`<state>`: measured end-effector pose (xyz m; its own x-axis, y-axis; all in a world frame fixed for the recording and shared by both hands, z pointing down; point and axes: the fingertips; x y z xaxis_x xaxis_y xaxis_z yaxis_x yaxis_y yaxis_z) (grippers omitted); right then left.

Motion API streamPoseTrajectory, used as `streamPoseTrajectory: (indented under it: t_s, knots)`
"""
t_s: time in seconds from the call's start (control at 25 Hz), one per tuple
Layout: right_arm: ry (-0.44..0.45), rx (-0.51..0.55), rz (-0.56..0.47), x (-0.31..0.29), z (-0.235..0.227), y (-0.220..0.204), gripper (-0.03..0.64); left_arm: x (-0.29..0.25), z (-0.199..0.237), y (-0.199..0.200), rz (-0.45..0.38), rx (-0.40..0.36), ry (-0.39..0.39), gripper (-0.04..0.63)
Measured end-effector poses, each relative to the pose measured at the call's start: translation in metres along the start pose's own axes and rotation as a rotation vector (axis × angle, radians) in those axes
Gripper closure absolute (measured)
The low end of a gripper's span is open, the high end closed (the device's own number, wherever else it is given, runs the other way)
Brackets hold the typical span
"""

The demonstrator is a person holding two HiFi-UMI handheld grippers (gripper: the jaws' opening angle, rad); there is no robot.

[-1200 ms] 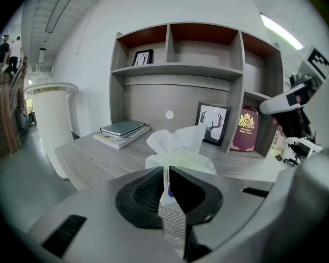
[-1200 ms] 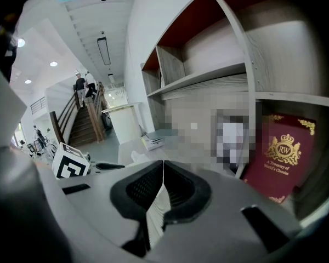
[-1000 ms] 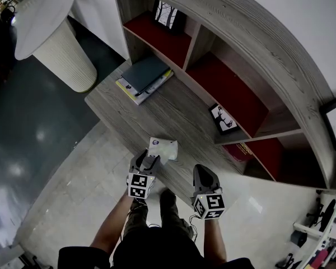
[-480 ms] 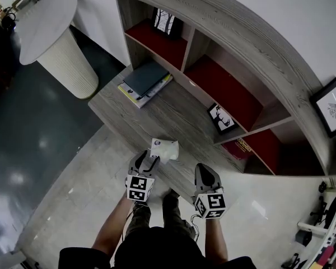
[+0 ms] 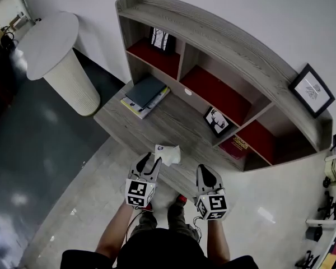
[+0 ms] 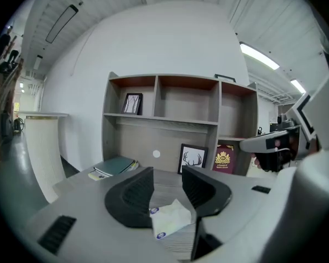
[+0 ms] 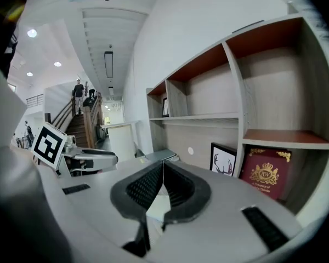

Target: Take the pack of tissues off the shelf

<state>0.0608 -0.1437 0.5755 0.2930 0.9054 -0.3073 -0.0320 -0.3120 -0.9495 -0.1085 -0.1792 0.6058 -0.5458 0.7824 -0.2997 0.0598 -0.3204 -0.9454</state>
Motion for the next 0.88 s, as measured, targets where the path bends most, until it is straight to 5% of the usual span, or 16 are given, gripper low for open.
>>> streamPoseTrajectory:
  t_s: [0.52, 0.88]
  knots:
    - [-0.084, 0.030, -0.147, 0.050, 0.034, 0.045, 0.588, 0.061, -0.016, 0.062, -0.134, -0.088, -0.087, 0.523]
    - [-0.139, 0.035, -0.201, 0.083, 0.061, 0.052, 0.588, 0.100, -0.025, 0.069, -0.149, -0.110, -0.135, 0.571]
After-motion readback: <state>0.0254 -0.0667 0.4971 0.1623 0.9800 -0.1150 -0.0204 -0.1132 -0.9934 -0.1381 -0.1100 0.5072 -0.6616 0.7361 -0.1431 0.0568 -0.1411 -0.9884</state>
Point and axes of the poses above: the fingertips, and each gripper's own axes: x backward along the fingers, z to its left, y out of its top, and after that the axes turned 5 degrees about -y, right-handed
